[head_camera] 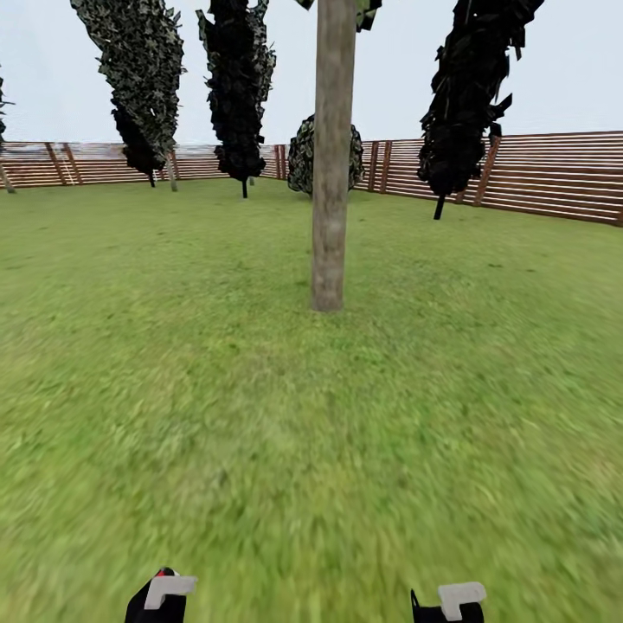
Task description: In the garden, pick up the pesticide atomizer on the floor and spray pesticide onto both trees until each tree trunk is fully covered.
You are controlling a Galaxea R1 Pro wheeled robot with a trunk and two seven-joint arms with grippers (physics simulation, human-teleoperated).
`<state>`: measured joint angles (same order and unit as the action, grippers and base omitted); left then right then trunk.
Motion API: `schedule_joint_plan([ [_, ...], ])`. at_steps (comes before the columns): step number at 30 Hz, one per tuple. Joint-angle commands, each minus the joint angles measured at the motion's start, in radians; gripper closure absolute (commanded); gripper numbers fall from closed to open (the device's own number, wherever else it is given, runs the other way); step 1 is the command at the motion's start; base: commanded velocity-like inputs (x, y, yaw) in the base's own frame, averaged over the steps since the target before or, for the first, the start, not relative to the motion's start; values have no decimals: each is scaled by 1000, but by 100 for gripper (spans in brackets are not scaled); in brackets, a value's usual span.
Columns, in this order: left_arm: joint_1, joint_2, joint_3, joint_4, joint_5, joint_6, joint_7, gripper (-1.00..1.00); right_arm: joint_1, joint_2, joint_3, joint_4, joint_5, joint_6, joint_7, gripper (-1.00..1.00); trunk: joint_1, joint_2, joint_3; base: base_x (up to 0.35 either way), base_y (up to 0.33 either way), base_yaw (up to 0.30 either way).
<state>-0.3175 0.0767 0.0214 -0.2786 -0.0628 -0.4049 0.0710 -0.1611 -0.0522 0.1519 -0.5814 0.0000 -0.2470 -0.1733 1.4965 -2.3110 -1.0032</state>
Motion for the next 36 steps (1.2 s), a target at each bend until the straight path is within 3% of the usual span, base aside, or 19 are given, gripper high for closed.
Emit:
schedule_joint_plan([
  [1,0,0,0,0,0,0,0,100,0,0,0,0,0,0,0,-100,0,0,0,339,0,0],
  [36,0,0,0,0,0,0,0,100,0,0,-1,0,0,0,0,-100,0,0,0,339,0,0],
])
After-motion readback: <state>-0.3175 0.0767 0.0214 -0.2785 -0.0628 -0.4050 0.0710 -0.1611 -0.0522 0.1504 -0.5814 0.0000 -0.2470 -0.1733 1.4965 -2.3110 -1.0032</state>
